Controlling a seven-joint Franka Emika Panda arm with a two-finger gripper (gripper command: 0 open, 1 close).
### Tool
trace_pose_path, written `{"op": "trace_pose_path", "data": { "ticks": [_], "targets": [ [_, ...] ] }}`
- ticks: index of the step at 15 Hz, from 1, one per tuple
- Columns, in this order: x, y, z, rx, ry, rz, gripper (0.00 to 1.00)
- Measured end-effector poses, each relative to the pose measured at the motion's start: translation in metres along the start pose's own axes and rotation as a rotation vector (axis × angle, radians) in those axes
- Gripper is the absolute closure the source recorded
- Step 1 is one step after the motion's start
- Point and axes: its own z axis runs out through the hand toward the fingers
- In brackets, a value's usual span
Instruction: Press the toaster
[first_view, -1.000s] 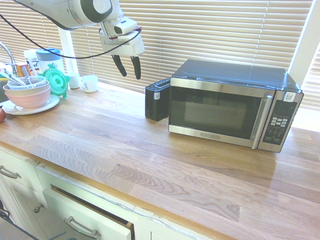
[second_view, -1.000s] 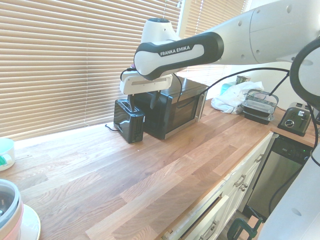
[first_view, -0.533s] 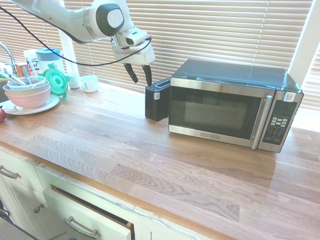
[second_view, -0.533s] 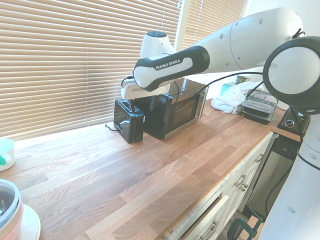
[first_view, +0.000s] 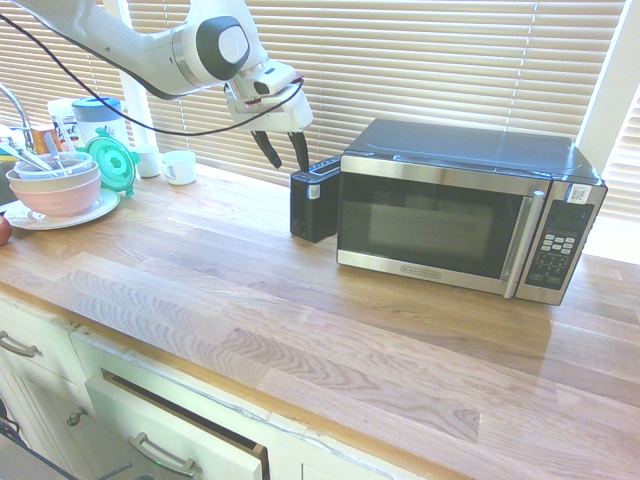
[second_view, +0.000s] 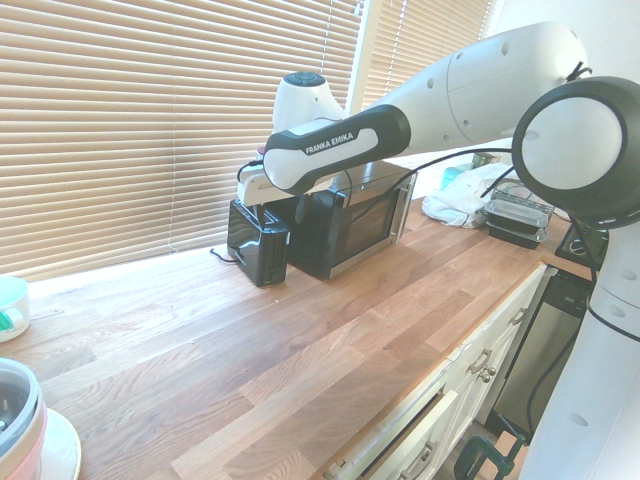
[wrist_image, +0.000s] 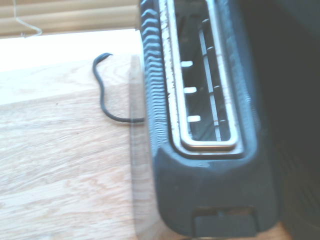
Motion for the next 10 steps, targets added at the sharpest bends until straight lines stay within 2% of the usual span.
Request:
{"op": "trace_pose_path", "data": {
  "ticks": [10],
  "targets": [
    [0.0065,0.0049,0.0068,0.021,0.013,0.004,1.0]
  ]
}}
